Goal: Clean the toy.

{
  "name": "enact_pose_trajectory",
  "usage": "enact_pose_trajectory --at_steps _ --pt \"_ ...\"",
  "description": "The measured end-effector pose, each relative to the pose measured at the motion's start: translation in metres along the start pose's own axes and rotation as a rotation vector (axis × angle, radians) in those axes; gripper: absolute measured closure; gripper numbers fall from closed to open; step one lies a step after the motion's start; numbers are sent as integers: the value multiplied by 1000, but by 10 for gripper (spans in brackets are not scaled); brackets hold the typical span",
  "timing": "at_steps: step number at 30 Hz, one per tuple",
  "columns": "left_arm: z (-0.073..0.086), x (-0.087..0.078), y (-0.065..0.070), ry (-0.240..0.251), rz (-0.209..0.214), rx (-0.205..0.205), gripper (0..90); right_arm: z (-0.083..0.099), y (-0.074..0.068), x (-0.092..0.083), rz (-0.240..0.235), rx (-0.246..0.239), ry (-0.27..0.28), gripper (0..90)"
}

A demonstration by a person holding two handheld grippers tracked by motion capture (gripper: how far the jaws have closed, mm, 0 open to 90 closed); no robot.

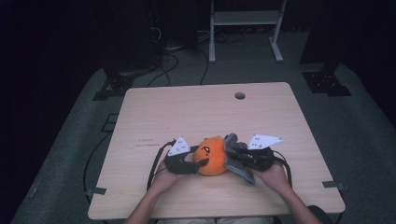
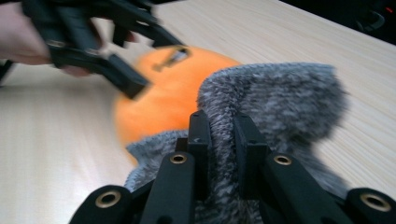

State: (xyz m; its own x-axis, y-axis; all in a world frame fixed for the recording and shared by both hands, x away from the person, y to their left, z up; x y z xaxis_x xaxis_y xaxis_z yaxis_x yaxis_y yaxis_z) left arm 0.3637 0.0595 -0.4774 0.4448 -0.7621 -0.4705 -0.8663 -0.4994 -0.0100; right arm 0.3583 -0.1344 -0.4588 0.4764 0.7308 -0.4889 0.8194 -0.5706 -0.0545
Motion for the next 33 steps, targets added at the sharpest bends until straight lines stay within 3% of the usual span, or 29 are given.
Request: enact_pose_trajectory --at_steps 4,7,10,12,13,14,15,16,20,24,26,31,32,33 --pt "-2 2 5 0 6 27 379 9 7 -2 -9 34 -20 740" --pt "-3 3 8 -8 4 51 378 8 -1 6 -16 -1 -34 563" --pt "-4 4 9 -10 10 50 376 9 -1 9 -5 -21 -39 559" --pt "-5 4 10 -7 14 43 367 9 -1 12 -2 -7 -38 579" --pt "-8 3 9 -1 19 8 301 11 1 13 21 -15 -46 662" --pt "-8 3 9 -1 19 8 244 11 1 13 21 -15 -46 662" --pt "-11 1 7 -1 17 -41 191 11 1 12 30 -12 -47 710" --pt "-11 1 7 -1 17 -41 169 11 1 12 30 -12 -47 710" --pt "-5 4 7 -30 -4 -34 266 9 -1 10 29 7 -38 762" --pt "-1 3 6 -40 -13 -5 323 -1 -15 8 -3 -26 13 767" --pt "-1 1 4 -39 -12 -6 334 -5 -15 7 -9 -27 27 767" --pt "-3 1 2 -30 4 -24 328 -1 -3 5 27 5 11 774" --pt "-3 2 2 -26 7 -17 328 0 -3 5 20 21 7 775" --pt "-3 3 4 -23 7 -2 334 -1 -10 6 -15 12 23 775"
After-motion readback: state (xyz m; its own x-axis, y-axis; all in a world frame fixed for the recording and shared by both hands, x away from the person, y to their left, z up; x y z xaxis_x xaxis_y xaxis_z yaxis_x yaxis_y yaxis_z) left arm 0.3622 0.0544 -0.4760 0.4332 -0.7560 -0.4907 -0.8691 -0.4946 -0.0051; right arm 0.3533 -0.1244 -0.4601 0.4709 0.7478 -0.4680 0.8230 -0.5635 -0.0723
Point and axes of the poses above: each handheld gripper's, and its own axes: x roughly forward along the jaws, z roughly out of its underside, y roughly to its right, the point moved 7 cm from there along x, roughly forward along the jaws, and after that the axes turned 3 degrees about x, right-handed, at the moved point
